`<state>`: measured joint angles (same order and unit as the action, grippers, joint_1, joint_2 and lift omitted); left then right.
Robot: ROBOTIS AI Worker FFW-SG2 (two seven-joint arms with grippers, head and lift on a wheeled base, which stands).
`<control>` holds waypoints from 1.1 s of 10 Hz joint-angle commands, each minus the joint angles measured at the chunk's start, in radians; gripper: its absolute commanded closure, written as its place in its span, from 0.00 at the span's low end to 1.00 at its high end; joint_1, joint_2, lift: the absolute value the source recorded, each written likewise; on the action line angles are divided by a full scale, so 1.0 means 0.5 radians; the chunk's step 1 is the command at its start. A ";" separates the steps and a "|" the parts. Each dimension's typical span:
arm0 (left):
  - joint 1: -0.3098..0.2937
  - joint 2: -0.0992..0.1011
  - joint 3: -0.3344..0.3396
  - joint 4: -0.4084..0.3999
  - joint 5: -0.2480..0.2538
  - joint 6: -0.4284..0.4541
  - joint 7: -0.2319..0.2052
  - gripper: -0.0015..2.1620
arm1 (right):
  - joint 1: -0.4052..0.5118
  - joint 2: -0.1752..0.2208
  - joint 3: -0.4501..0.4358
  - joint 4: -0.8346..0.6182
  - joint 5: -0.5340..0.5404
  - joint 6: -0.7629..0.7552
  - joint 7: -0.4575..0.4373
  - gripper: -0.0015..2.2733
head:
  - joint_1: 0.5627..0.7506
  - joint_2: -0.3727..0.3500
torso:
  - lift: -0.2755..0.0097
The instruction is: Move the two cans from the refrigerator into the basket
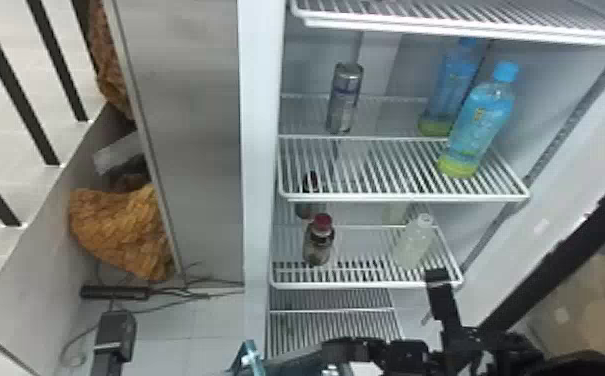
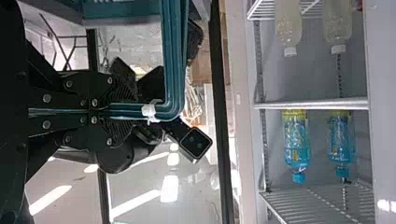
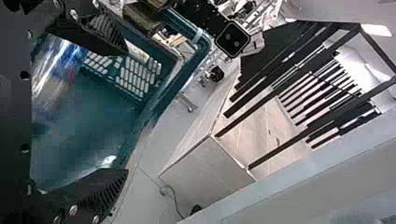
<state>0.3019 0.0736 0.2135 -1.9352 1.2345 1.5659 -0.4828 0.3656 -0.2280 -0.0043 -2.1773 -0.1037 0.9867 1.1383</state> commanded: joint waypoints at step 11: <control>0.015 -0.006 0.016 0.000 0.024 0.011 -0.001 0.55 | 0.005 0.045 -0.286 -0.115 -0.335 -0.476 -0.371 0.05 | 0.70 0.27 | 0.84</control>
<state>0.3082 0.0709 0.2211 -1.9352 1.2462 1.5658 -0.4832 0.3704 -0.2071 -0.1411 -2.2335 -0.2651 0.7608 0.9524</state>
